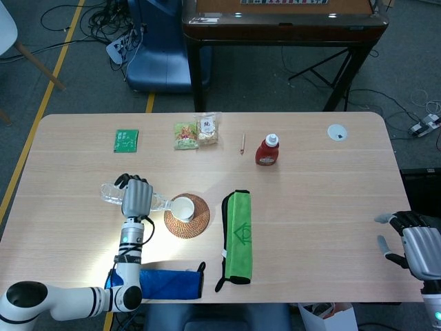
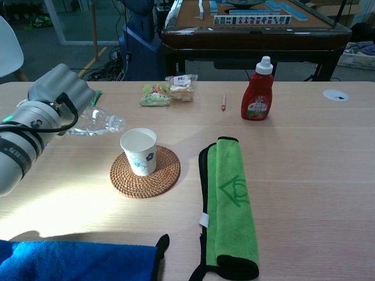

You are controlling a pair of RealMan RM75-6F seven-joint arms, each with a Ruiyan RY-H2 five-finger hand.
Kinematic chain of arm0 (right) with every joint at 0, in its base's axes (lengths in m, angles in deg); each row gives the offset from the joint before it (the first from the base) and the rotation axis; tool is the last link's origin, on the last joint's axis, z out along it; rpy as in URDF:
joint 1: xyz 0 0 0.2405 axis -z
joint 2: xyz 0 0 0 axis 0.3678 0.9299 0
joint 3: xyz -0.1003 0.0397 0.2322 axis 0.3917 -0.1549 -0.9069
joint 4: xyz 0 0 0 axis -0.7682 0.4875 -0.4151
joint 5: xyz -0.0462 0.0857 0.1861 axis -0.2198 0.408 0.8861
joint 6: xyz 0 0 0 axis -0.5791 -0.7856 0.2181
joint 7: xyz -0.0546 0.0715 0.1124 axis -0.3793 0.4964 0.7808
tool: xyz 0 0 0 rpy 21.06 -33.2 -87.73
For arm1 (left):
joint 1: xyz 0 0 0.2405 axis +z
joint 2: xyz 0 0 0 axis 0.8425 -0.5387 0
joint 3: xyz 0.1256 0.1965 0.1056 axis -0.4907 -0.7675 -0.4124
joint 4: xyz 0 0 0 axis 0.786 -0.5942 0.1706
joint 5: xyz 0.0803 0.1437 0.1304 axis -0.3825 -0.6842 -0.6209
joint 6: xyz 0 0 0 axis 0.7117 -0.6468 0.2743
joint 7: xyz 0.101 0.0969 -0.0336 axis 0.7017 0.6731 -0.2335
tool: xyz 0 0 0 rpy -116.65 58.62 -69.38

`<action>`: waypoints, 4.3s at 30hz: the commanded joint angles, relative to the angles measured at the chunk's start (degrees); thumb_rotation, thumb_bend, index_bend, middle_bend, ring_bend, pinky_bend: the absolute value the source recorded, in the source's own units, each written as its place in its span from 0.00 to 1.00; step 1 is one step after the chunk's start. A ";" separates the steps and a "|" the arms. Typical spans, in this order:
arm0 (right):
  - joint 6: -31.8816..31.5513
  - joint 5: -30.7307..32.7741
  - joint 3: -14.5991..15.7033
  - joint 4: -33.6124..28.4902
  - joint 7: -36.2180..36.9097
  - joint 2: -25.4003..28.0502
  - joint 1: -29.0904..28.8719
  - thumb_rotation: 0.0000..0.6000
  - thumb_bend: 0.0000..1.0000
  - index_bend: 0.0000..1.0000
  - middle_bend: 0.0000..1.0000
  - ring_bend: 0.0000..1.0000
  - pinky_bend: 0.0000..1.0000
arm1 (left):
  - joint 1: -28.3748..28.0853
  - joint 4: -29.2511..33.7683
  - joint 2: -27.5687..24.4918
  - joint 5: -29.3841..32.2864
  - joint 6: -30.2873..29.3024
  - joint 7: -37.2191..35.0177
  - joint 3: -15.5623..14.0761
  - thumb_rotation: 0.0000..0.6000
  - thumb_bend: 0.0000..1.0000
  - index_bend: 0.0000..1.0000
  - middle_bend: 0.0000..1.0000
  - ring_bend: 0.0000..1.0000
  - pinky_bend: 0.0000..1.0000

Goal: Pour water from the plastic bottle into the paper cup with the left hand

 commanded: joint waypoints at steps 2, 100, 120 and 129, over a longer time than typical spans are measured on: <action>0.11 -0.04 0.05 -0.04 -0.16 -0.04 -0.04 1.00 0.45 0.39 0.40 0.29 0.26 | -0.17 -0.05 0.22 -0.30 -0.11 0.50 -0.28 1.00 0.05 0.68 0.76 0.51 0.47; 0.85 0.75 0.10 0.02 -0.53 -0.10 -0.13 1.00 0.45 0.39 0.40 0.29 0.26 | 2.10 3.96 1.52 7.42 0.19 -6.74 7.08 1.00 0.05 0.69 0.77 0.51 0.50; 2.02 1.21 0.29 0.24 -1.12 -0.54 -0.49 1.00 0.45 0.39 0.40 0.29 0.26 | 11.06 9.79 -6.21 5.59 5.11 -40.43 13.41 1.00 0.05 0.68 0.77 0.52 0.51; 1.95 1.34 0.25 0.27 -1.03 -0.52 -0.45 1.00 0.45 0.39 0.40 0.29 0.26 | 14.47 7.87 -6.43 1.80 8.53 -57.10 13.70 1.00 0.05 0.66 0.77 0.51 0.51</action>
